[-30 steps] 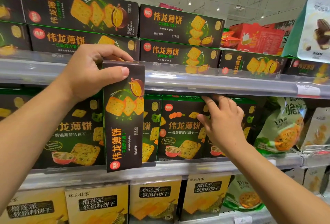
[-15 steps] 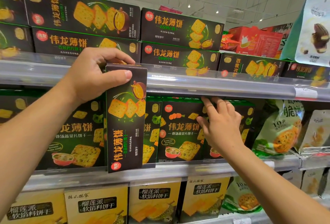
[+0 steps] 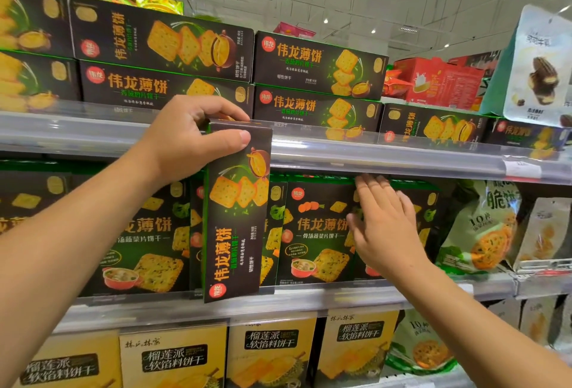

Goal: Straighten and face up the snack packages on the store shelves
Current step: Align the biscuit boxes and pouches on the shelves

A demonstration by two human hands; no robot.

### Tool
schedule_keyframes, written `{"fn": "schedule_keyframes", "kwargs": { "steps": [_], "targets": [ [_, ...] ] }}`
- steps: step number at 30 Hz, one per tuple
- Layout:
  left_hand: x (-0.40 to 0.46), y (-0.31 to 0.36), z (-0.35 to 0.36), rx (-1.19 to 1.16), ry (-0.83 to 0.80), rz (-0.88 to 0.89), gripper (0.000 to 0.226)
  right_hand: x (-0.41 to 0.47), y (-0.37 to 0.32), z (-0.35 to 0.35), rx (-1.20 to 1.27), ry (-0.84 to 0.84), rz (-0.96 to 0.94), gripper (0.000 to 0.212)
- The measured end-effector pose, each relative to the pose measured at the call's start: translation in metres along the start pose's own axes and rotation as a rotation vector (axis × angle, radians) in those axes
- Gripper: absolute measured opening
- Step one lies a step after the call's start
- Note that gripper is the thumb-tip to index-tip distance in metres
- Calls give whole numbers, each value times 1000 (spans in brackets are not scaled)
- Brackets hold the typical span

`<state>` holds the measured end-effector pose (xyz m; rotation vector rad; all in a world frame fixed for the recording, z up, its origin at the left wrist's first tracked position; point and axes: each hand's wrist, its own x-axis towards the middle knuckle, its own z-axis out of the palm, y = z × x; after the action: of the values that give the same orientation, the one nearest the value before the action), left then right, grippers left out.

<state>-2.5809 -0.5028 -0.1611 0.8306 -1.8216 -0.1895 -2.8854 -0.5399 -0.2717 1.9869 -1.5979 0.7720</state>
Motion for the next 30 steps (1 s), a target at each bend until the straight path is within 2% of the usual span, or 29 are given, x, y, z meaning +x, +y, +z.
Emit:
{"fn": "schedule_keyframes", "kwargs": {
  "steps": [3, 5, 7, 12, 18, 20, 23, 24, 27, 30],
  "targets": [
    [-3, 11, 11, -38, 69, 7, 35, -22, -33, -25, 341, -14, -79, 60],
    [-5, 20, 21, -90, 94, 22, 36, -34, -56, -44, 699, -131, -88, 61],
    [-4, 31, 34, -196, 81, 26, 36, -39, -66, -59, 947, -233, -72, 60],
    [1, 40, 64, -488, 71, -61, 40, -40, -48, -84, 1150, -310, 68, 58],
    [10, 40, 100, -770, -95, -341, 80, -28, -2, -98, 1383, -302, 294, 41],
    [3, 42, 115, -695, -270, -412, 88, -23, 10, -97, 1526, -273, 358, 46],
    [-10, 52, 149, -354, -666, -383, 97, -14, 30, -93, 1740, -162, 417, 61],
    [-10, 58, 162, -295, -703, -365, 94, -12, 37, -91, 1804, -133, 415, 60],
    [7, 76, 189, -280, -541, -308, 72, -6, 65, -88, 1947, -88, 382, 58],
    [35, 91, 191, -106, -367, -188, 50, 4, 110, -97, 1877, 106, 243, 60]
  ]
}}
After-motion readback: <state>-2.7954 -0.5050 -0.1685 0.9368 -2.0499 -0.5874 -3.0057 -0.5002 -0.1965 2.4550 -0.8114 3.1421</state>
